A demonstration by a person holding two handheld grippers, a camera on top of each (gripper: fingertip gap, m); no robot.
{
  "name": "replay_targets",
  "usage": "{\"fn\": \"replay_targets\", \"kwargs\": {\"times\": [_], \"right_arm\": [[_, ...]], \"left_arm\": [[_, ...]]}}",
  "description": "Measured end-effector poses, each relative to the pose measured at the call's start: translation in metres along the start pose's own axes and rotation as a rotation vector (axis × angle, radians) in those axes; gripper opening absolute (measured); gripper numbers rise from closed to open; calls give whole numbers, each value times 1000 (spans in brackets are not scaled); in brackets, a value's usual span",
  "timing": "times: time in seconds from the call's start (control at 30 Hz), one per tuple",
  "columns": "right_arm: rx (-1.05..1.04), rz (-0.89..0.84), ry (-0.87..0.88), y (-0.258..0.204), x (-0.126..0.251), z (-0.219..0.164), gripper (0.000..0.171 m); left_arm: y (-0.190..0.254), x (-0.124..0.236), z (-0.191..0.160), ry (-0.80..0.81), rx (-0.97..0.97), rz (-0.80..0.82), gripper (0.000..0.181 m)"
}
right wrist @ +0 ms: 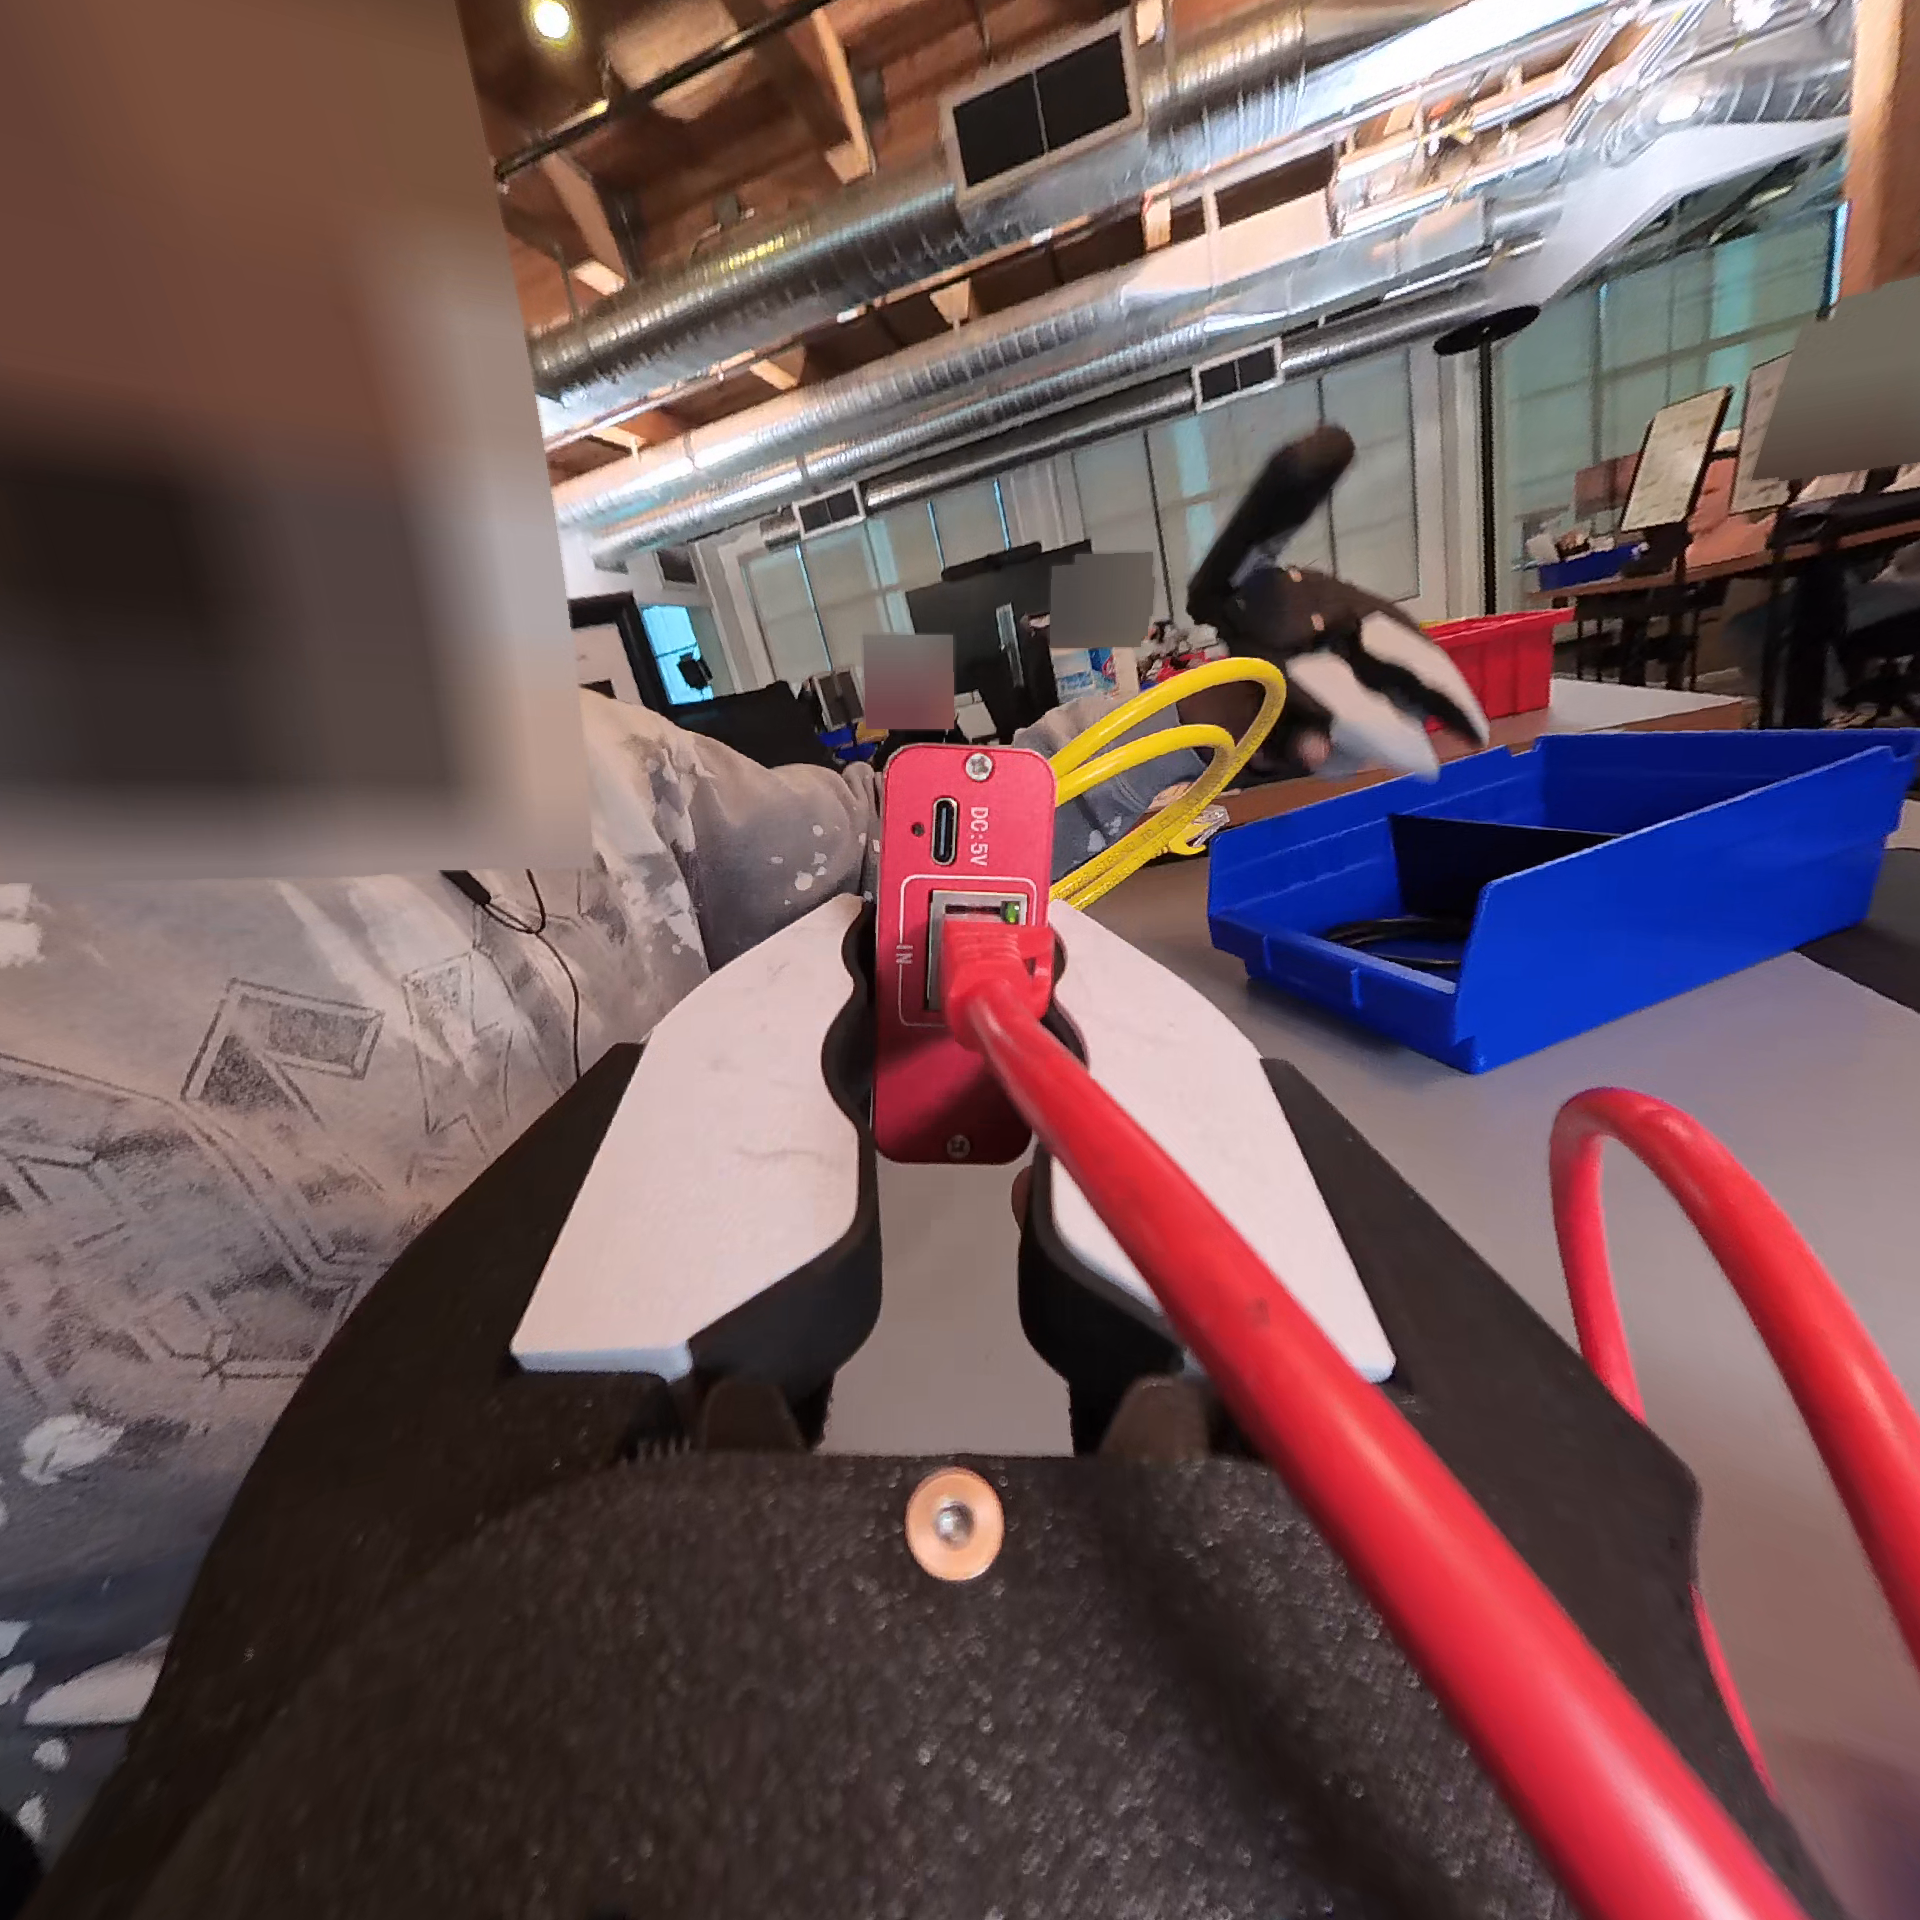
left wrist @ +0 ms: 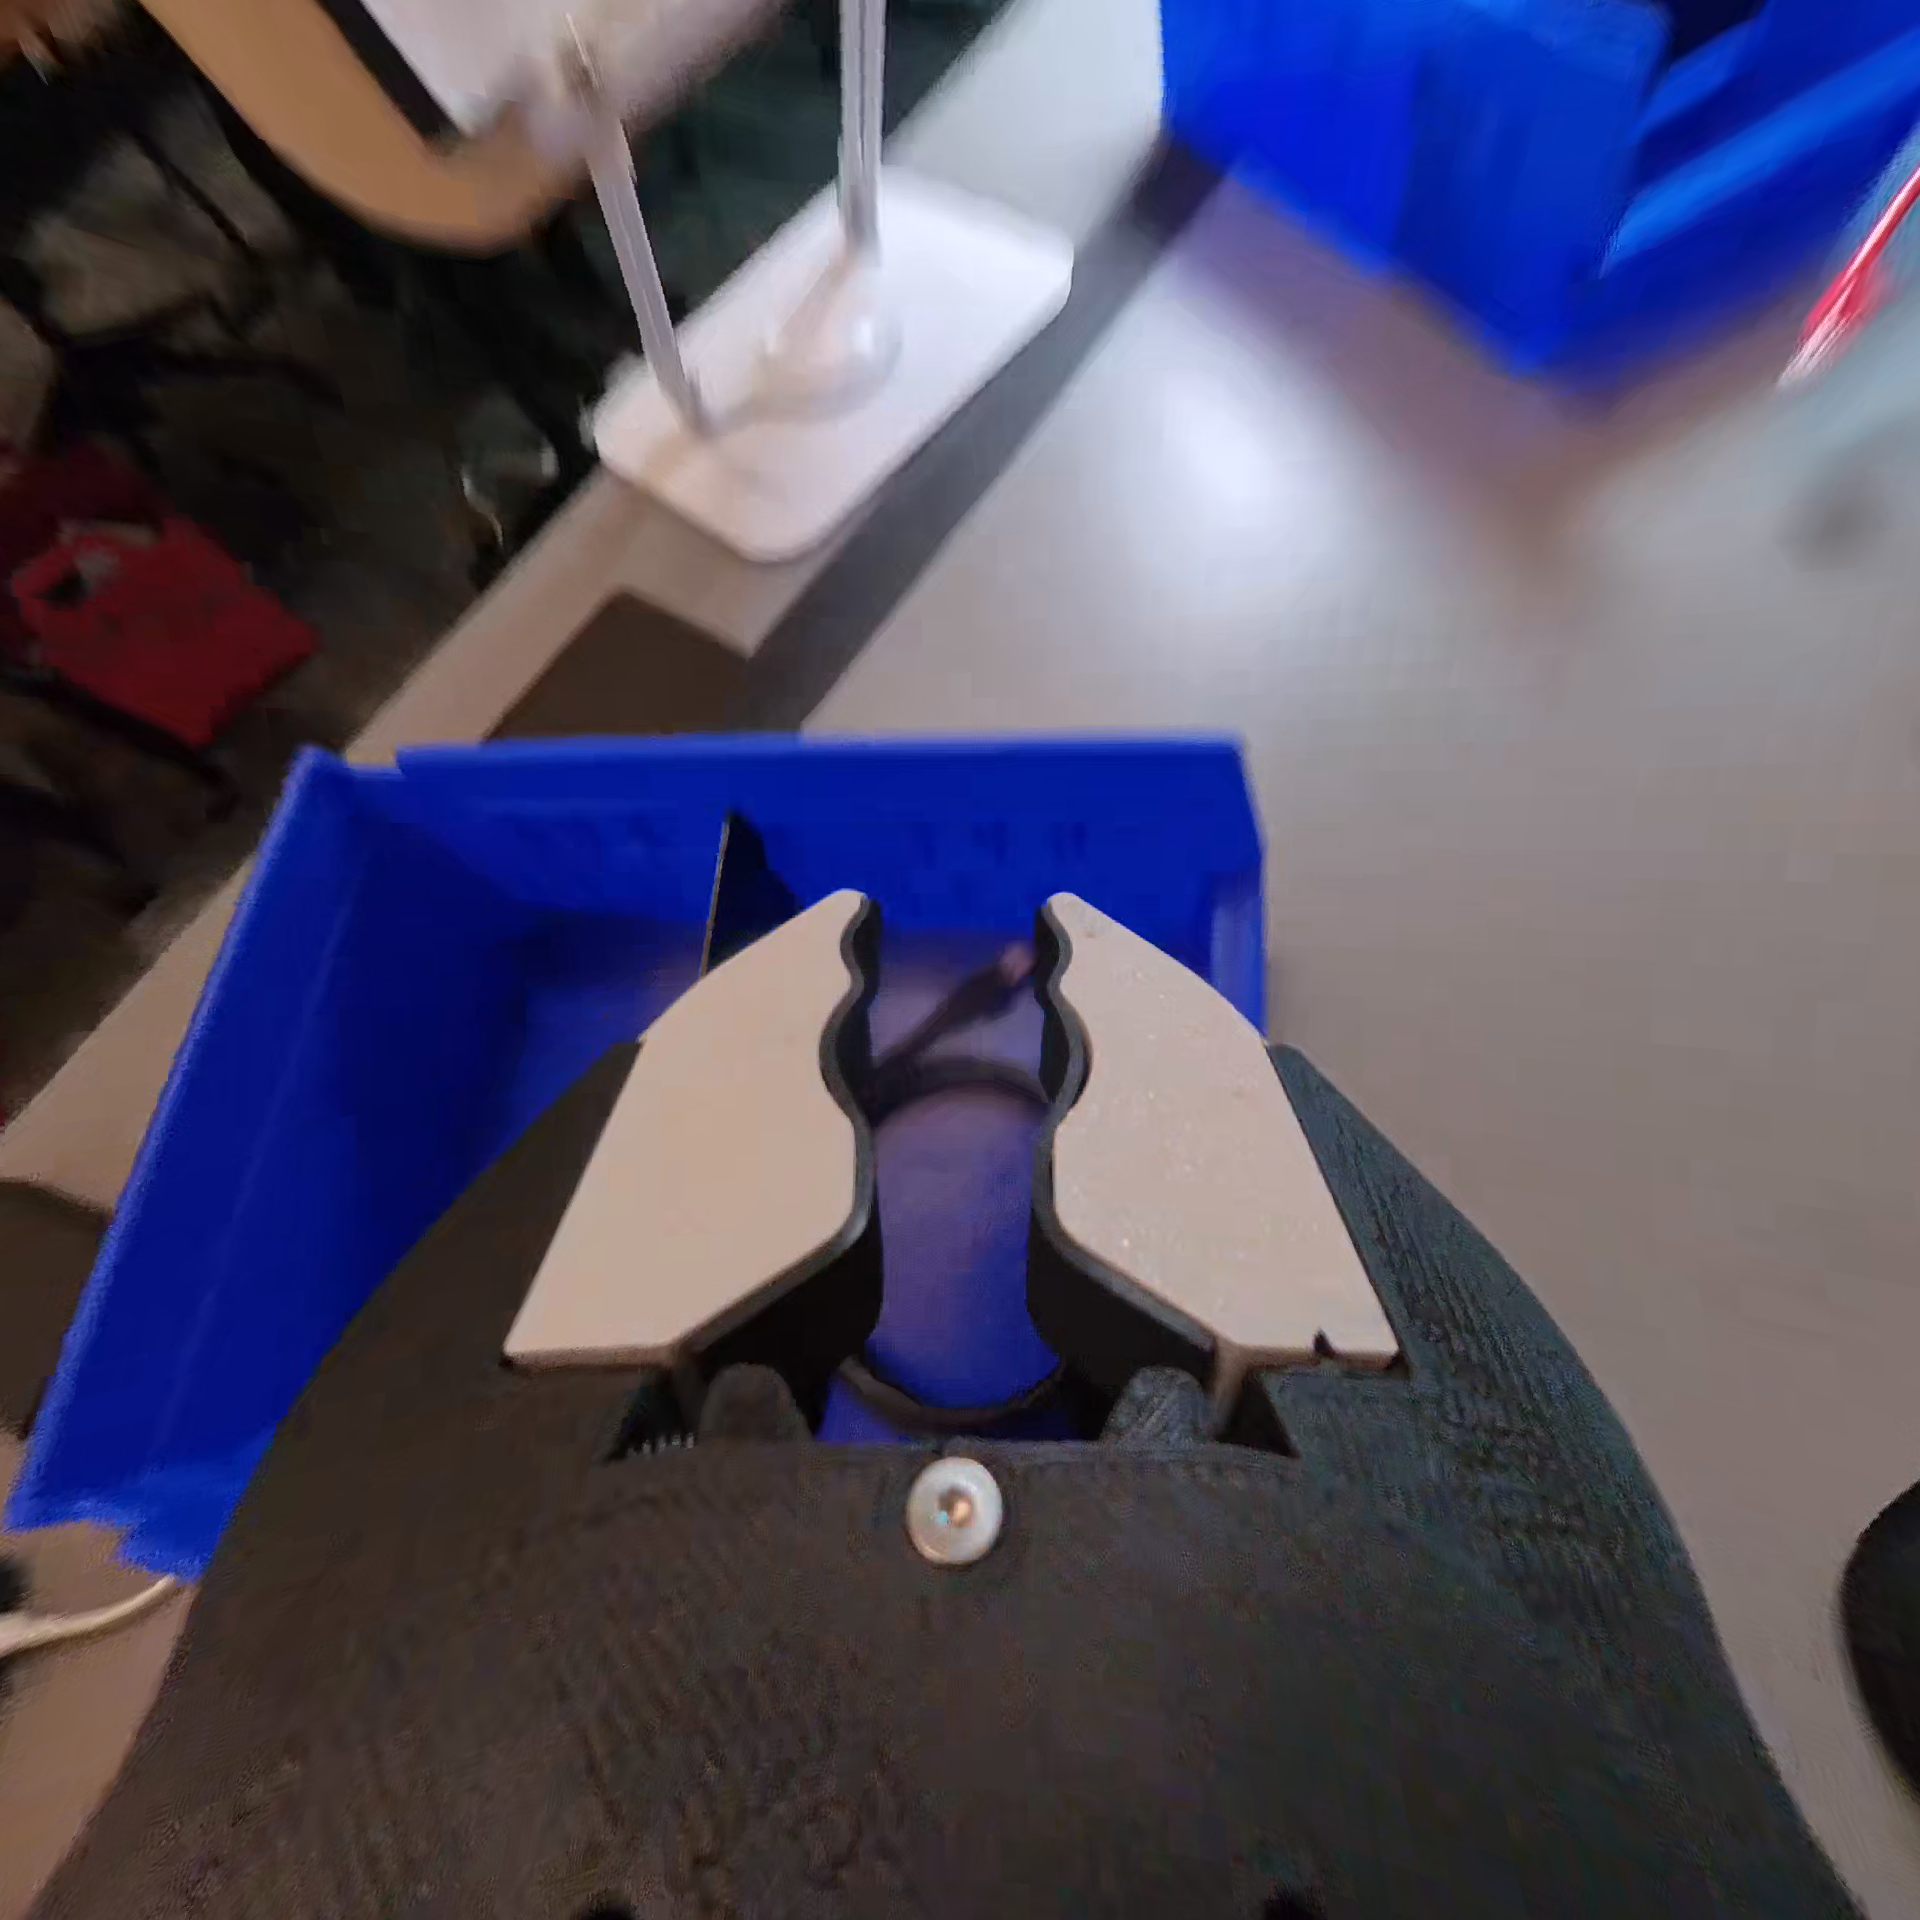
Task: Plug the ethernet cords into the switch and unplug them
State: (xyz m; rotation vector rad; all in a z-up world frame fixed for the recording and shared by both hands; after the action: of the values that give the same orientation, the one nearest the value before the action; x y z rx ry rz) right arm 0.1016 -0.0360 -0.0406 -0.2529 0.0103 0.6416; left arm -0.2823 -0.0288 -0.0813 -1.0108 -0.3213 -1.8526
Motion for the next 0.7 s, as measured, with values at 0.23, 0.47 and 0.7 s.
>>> {"fn": "replay_targets", "kwargs": {"times": [0.23,0.47,0.7], "right_arm": [[-14,-66,96,13,13,7,27],[-37,-90,136,21,24,6,27],[-44,-57,143,22,23,2,27]], "left_arm": [[-5,-79,-43,-376,-185,-1,29],[-12,-110,-65,-520,-291,-60,31],[-6,-118,-67,-565,-398,-78,23]]}}
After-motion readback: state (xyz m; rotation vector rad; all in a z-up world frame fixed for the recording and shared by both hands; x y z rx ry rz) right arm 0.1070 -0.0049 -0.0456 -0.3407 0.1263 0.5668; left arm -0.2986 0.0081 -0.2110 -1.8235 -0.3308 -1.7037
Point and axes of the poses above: each gripper's, where its closed fingertips meet, x back along the fingers, z out of its top, y = z × x across the jaws, the point moved 2 cm from there along x, back along the fingers, and after that the axes turned 10 degrees about -y, right-handed, at the moved point
